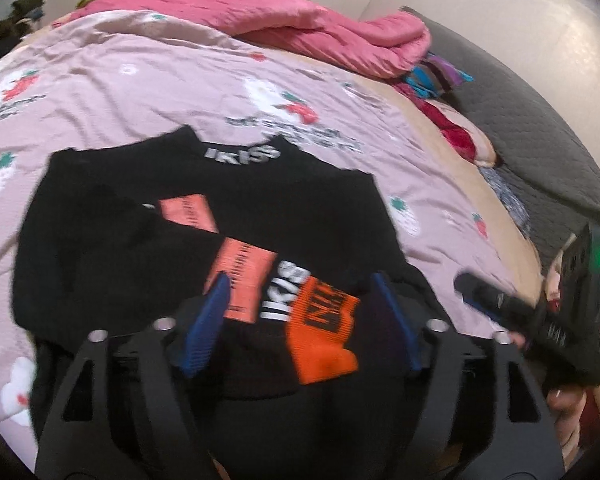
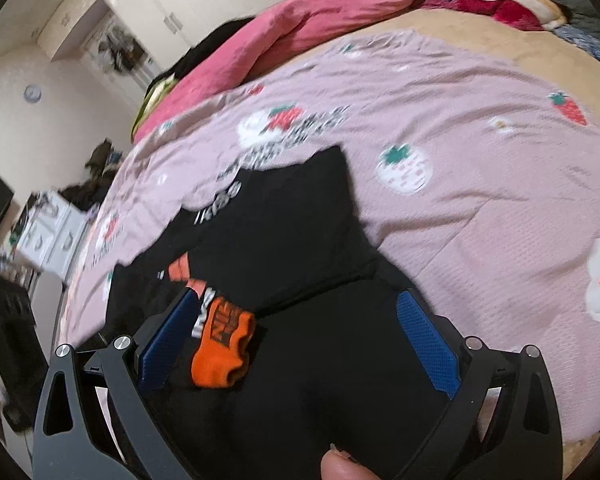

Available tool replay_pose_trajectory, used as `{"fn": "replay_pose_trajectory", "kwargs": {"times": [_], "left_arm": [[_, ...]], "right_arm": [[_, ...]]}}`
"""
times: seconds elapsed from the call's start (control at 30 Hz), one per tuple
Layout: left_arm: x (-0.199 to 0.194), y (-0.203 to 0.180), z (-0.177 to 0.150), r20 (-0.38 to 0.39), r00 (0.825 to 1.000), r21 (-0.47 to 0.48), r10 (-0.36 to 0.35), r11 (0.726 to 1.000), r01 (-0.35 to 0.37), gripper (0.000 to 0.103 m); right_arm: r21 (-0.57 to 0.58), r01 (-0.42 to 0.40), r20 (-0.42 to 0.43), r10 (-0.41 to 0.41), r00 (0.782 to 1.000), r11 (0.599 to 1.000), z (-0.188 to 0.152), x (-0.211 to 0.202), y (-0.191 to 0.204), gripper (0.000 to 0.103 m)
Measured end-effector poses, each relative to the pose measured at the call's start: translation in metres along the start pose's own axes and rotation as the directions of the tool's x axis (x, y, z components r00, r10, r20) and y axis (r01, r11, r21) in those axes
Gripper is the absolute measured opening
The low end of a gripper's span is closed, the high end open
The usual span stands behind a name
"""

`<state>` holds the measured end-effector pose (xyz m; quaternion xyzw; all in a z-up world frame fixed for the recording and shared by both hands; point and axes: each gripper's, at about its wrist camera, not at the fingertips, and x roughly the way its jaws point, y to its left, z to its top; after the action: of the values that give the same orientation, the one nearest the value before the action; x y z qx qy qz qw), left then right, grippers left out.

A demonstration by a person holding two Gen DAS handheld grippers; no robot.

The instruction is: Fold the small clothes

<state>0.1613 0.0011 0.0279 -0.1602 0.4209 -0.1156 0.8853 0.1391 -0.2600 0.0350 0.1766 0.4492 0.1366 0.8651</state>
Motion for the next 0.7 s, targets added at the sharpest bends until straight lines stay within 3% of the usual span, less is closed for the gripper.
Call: {"fn": "replay_pose_trajectory", "kwargs": {"times": [0.07,0.13,0.3,0.37,0.43,0.57,0.6,0.7], "left_arm": [[-0.006,0.011,0.005,0.020,0.999,-0.021,0.044,0.999,-0.043,0.078],[-0.013,0.022,0.008,0.045,0.994,-0.043,0.097,0.995,-0.095,0.094],[-0.032,0.057,0.015,0.072,0.974,-0.116,0.213,0.972,-0.204,0.094],[-0.040,0.071,0.015,0.081,0.970,-0.150,0.228,0.965,-0.214,0.094],[-0.049,0.085,0.014,0.092,0.967,-0.189,0.239,0.957,-0.219,0.094],[-0.064,0.111,0.010,0.104,0.958,-0.259,0.266,0.938,-0.232,0.094],[-0.066,0.115,0.008,0.104,0.956,-0.268,0.274,0.933,-0.239,0.094],[-0.075,0.128,0.003,0.108,0.949,-0.289,0.296,0.923,-0.255,0.094]], "right_arm": [[-0.035,-0.002,-0.024,0.001,1.000,0.999,-0.007,0.010,0.011,0.099],[-0.062,-0.007,-0.049,0.004,0.999,0.998,-0.014,0.022,0.022,0.099],[-0.085,-0.020,-0.090,0.012,0.996,0.996,-0.025,0.048,0.040,0.096],[-0.092,-0.018,-0.105,0.008,0.994,0.996,-0.028,0.058,0.047,0.075],[-0.094,-0.008,-0.114,-0.003,0.993,0.996,-0.030,0.068,0.051,0.068],[-0.086,-0.026,-0.136,0.014,0.991,0.996,-0.035,0.080,0.054,0.018],[-0.099,-0.038,-0.135,0.024,0.991,0.994,-0.036,0.080,0.057,0.010],[-0.157,-0.059,-0.101,0.043,0.994,0.986,-0.031,0.071,0.070,0.008]]}}
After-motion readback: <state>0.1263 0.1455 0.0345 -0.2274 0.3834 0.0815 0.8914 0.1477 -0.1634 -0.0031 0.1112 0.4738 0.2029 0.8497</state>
